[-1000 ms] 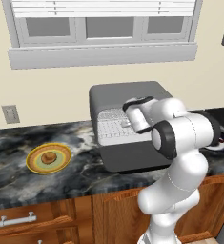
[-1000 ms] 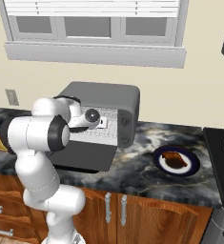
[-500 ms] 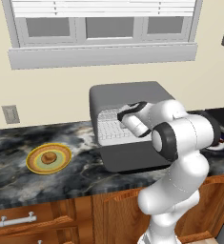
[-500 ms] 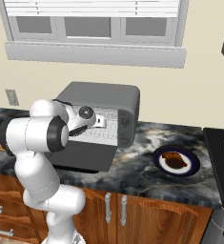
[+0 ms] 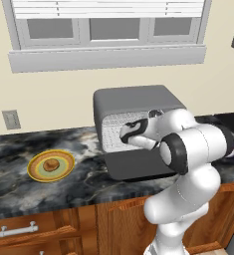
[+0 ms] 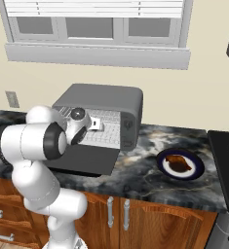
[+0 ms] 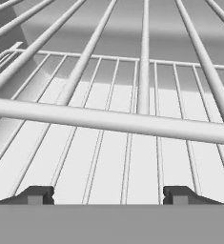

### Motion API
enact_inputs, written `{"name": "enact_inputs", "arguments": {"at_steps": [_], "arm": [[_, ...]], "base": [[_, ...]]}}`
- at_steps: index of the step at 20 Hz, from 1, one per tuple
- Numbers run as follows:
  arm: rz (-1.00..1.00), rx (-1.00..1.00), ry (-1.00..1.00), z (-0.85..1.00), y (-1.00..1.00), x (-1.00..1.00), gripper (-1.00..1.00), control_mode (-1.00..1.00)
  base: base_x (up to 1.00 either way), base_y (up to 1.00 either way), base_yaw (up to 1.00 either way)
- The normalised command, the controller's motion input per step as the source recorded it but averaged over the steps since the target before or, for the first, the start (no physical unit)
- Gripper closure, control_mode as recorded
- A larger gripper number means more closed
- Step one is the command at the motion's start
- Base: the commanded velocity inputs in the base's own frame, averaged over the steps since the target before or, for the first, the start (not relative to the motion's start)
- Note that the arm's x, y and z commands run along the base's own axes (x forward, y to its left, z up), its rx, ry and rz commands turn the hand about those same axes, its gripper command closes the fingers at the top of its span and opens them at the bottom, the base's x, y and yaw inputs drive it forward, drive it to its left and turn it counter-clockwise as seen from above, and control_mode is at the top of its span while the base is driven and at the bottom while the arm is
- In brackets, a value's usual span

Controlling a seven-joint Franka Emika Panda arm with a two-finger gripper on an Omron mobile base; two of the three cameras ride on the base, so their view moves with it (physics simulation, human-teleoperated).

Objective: Open the toaster oven door. Place the bread on the top rack in the toaster oven and place the chicken drumstick on the bottom rack.

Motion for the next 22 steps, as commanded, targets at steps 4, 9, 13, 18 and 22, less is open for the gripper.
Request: {"name": "enact_inputs", "arguments": {"at_steps": [4,9,13,18,22], "arm": [[-0.03,-0.02,0.14,-0.60,0.02,-0.38,-1.00,-1.00],[-0.03,-0.01,0.20,-0.57,0.00,-0.37,-1.00,-1.00],[-0.02,0.00,0.20,-0.58,0.00,-0.41,-1.00,-1.00],[-0.02,-0.01,0.14,-0.63,0.00,-0.48,-1.00,-1.00],[-0.02,-0.02,0.11,-0.64,0.00,-0.50,-1.00,-1.00]], "base": [[0.00,0.00,0.00],[0.00,0.00,0.00],[0.00,0.00,0.00],[0.00,0.00,0.00],[0.00,0.00,0.00]]}}
